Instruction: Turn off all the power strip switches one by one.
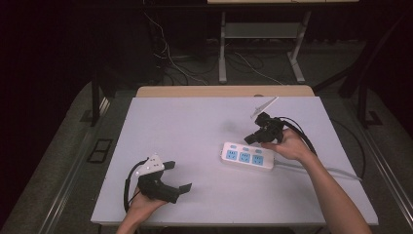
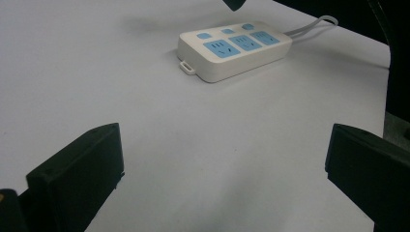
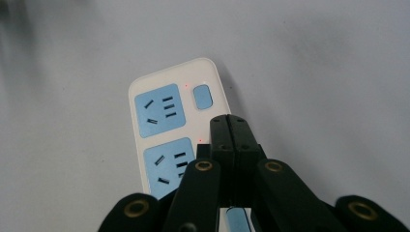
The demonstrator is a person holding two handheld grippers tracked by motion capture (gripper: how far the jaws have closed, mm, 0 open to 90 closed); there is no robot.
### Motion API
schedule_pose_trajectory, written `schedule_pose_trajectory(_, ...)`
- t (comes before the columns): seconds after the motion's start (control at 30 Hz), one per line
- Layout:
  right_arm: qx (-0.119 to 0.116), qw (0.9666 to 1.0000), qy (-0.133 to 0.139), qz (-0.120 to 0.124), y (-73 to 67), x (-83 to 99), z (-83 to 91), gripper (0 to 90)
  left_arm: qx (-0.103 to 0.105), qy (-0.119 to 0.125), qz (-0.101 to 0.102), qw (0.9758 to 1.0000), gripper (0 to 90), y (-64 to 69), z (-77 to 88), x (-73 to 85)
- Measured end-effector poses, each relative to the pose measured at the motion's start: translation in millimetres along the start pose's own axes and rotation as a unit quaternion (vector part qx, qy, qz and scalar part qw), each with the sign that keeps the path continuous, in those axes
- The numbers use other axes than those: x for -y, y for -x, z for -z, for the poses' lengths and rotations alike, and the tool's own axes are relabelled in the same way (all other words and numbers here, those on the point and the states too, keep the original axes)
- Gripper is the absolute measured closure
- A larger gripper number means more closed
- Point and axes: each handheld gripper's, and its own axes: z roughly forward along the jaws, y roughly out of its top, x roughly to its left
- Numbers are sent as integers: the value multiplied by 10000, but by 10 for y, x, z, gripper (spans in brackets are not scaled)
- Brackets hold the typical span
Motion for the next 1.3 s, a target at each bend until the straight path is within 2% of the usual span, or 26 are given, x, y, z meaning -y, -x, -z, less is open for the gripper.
schedule_pose_trajectory(0.8,-78,9994,-333,31,9,15,-230,900,-7,-6,-10,10000,0,-6,3,-2)
schedule_pose_trajectory(0.9,-111,9995,-282,-61,8,22,-237,900,-10,-10,1,10000,0,-7,1,-2)
schedule_pose_trajectory(1.13,-54,9995,-305,-99,-7,17,-237,900,-15,-8,-19,10000,0,3,6,-2)
schedule_pose_trajectory(1.3,-120,9997,-124,-197,13,68,-232,900,-12,-15,-18,10000,0,2,0,-2)
